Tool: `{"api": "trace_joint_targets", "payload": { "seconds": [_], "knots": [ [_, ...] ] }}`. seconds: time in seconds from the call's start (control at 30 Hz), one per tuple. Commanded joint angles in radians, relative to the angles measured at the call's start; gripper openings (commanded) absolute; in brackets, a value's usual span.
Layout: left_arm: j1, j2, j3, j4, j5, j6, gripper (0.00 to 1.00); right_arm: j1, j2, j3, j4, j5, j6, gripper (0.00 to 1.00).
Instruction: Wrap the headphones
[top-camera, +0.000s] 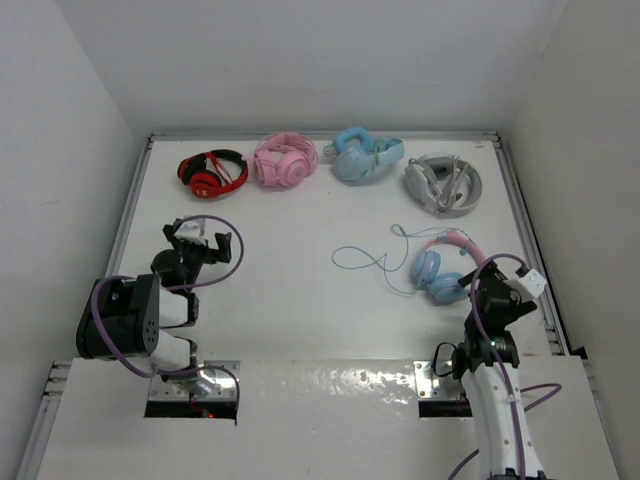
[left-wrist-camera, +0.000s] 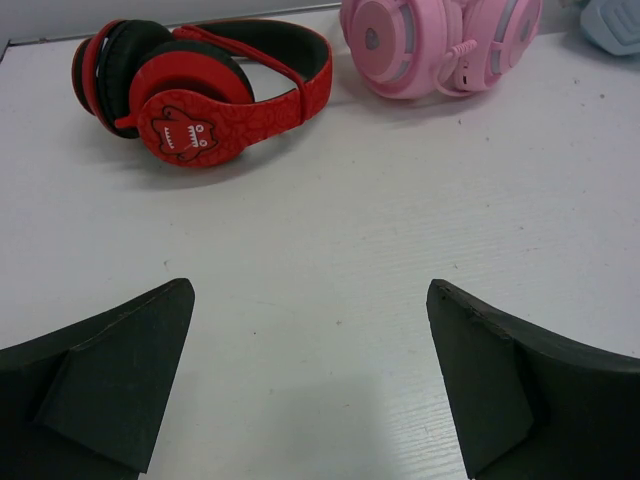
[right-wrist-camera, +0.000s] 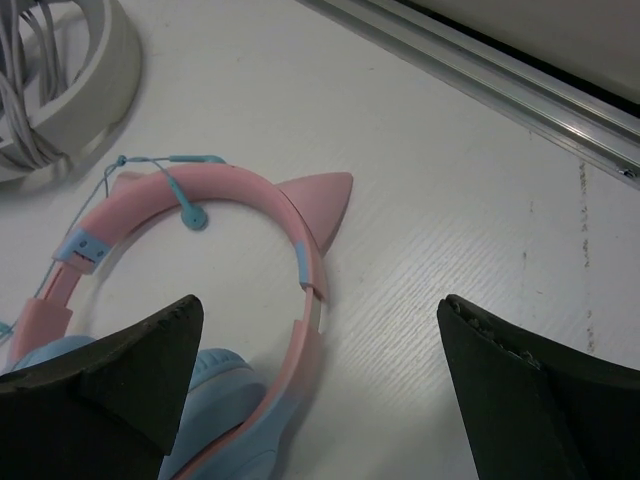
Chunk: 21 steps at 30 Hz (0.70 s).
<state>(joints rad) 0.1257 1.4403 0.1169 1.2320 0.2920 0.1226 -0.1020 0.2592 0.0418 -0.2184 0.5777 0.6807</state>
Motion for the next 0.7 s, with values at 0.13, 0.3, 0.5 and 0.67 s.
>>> {"api": "trace_joint_targets", "payload": {
  "seconds": [0.13,0.3,0.5,0.67],
  "knots": [
    [0.014,0.015,0.018,0.087,0.032,-0.017,1.0,-0.001,0.167,0.073,0.135,-0.048,-0.073,0.93],
    [0.061,-0.006,0.316,-0.681,0.39,0.124,1.0,-0.008,0.528,0.387,-0.042,0.005,-0.046,0.46],
    [0.022,0.155,1.095,-1.522,0.337,0.293,1.0,-0.155,0.774,0.532,-0.122,-0.125,-0.03,0.64],
    [-0.021,0.077,1.303,-1.627,0.161,0.402,1.0,-0.229,0.908,0.53,-0.078,-0.21,-0.035,0.66]
  ]
}}
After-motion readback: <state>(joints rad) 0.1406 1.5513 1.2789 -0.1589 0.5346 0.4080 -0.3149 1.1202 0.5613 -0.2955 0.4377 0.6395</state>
